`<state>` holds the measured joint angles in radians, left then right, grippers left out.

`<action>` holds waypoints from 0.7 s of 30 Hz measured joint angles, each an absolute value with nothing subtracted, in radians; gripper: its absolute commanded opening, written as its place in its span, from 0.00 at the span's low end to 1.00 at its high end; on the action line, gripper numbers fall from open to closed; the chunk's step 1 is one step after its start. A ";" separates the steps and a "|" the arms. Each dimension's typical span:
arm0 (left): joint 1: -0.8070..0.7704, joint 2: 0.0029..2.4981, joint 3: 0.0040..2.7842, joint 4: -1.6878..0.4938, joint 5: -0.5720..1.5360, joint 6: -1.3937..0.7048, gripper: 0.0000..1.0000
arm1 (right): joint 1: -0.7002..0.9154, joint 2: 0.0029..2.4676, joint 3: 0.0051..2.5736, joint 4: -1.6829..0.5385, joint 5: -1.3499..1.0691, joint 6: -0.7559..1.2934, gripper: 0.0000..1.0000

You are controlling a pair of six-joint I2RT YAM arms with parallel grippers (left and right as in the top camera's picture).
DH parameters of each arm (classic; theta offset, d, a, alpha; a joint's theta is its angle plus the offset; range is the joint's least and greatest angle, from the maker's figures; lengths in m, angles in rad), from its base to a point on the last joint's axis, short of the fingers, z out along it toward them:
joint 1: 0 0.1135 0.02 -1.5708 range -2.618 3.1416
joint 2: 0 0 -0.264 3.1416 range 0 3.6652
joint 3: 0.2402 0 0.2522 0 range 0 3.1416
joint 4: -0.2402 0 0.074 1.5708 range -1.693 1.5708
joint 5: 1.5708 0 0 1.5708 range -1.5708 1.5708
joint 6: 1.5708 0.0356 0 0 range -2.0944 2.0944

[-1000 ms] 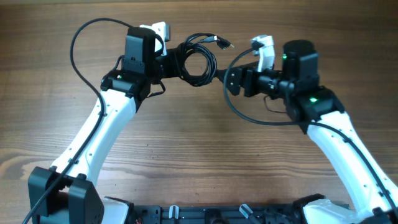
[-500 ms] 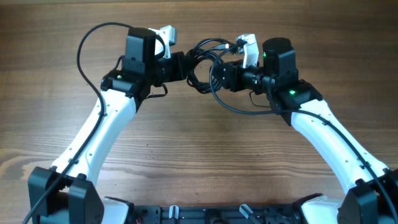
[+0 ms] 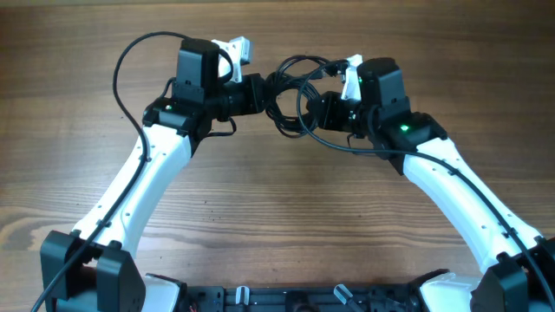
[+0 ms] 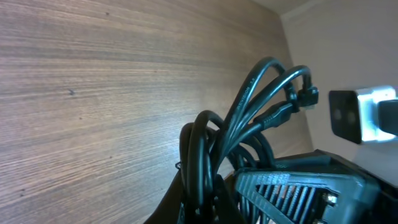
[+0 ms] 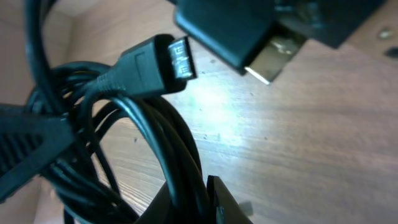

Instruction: Untangle cables

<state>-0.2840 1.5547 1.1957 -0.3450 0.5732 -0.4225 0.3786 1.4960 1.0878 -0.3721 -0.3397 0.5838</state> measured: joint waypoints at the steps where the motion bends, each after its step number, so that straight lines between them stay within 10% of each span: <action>1: -0.283 1.555 1.194 -0.346 0.580 -0.424 0.04 | 0.383 1.496 1.092 -0.392 -0.326 0.595 0.04; 21: -0.260 1.569 1.187 -0.474 0.543 -0.409 0.15 | 0.391 1.494 1.097 -0.598 -0.108 0.673 0.04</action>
<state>-0.2604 1.5688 1.1870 -0.4736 0.5426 -0.4088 0.3908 1.4937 1.0969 -0.5983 -0.1078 0.6731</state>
